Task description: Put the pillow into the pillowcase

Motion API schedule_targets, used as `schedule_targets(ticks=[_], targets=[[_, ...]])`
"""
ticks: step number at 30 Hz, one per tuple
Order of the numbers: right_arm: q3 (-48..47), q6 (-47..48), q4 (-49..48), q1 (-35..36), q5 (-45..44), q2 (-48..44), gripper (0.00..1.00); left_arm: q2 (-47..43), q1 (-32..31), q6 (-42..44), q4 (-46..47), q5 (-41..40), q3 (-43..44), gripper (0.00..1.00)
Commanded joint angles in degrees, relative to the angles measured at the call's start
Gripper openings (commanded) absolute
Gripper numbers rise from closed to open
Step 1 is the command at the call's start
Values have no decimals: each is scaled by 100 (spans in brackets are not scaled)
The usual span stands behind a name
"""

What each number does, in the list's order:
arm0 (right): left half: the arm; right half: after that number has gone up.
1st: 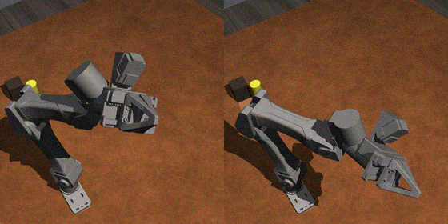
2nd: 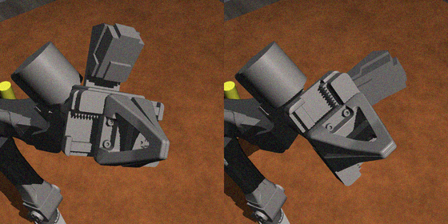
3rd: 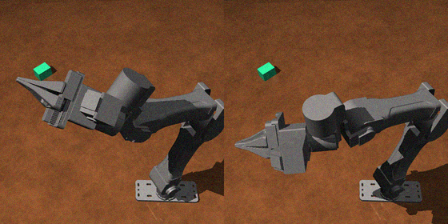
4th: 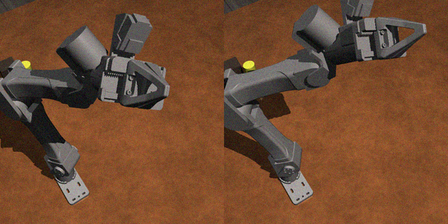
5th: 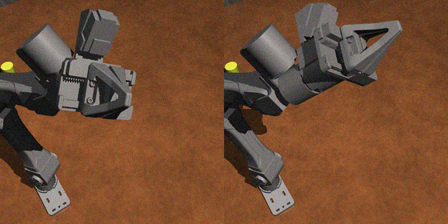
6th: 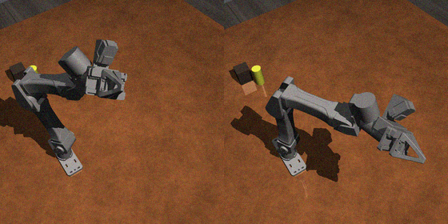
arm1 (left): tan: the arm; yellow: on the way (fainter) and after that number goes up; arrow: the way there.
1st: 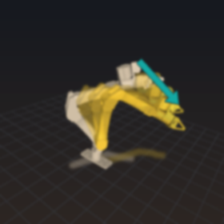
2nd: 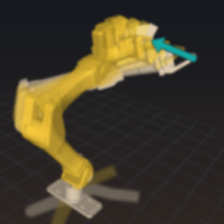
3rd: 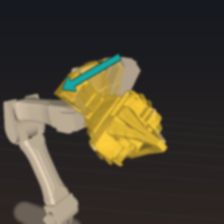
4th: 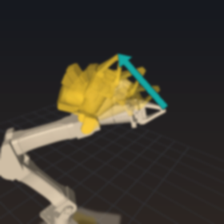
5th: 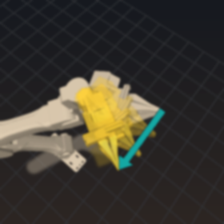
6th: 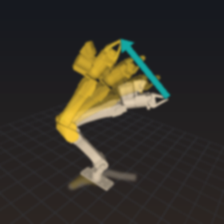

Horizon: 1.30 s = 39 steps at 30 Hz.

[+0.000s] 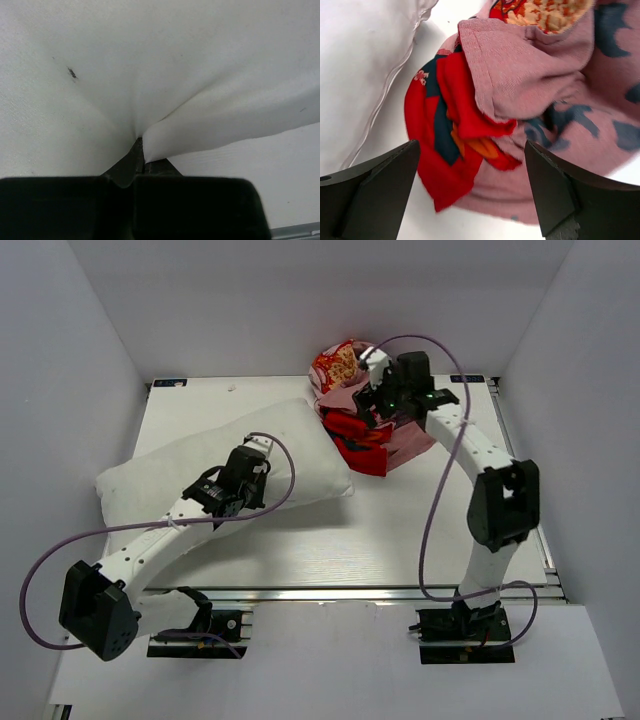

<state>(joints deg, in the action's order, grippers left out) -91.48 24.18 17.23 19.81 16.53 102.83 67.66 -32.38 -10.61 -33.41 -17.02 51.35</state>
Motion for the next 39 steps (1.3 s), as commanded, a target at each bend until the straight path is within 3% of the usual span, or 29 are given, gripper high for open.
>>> schedule_targets(ticks=[1, 3, 5, 9, 12, 13, 15, 16, 17, 19, 20, 21, 23, 32, 35, 39], targets=[[-668, -2, -168, 268, -361, 597, 90, -192, 30, -599, -139, 23, -20, 0], [-1036, 112, -133, 382, -519, 896, 89, -235, 30, -731, -218, 5, 41, 16], [-1248, 209, -167, 497, -729, 1300, 89, -314, 30, -819, -420, -21, 129, 47], [-1714, 86, -369, 585, -1494, 1959, 89, -700, 30, -1048, -789, -101, 454, 66], [-1776, 288, -650, 638, -1934, 2197, 84, -1210, 30, -1224, -948, -39, 542, 68], [-1933, 323, -634, 655, -2004, 2294, 82, -1472, 30, -1259, -974, 5, 534, 72], [-2127, 376, -607, 655, -2206, 2539, 69, -1711, 30, -1399, -966, 58, 499, 73], [-2154, 376, -659, 647, -2285, 2567, 61, -1808, 30, -1426, -940, 84, 472, 73], [-2128, 333, -703, 647, -2399, 2558, 46, -1948, 30, -1504, -922, 93, 411, 73], [-2093, 219, -608, 612, -2313, 2410, 34, -2037, 30, -1558, -913, 93, 376, 73], [-2023, 131, -546, 594, -2069, 2304, 19, -2063, 30, -1593, -896, 119, 332, 73], [-1962, -70, -485, 550, -1962, 2034, 10, -2072, 30, -1628, -861, 137, 305, 73], [-1778, -290, -318, 489, -1619, 1725, 0, -2037, 30, -1655, -747, 224, 227, 72], [-776, -1890, 105, -582, -152, -551, 0, -1835, 30, -1558, -17, 743, 77, 71], [-56, -2093, 262, -1172, 235, -1367, 0, -1756, 21, -1488, 238, 954, 129, 71], [1157, -2032, 123, -1812, 113, -2178, 0, -1659, 21, -1461, 554, 1218, 243, 71]])
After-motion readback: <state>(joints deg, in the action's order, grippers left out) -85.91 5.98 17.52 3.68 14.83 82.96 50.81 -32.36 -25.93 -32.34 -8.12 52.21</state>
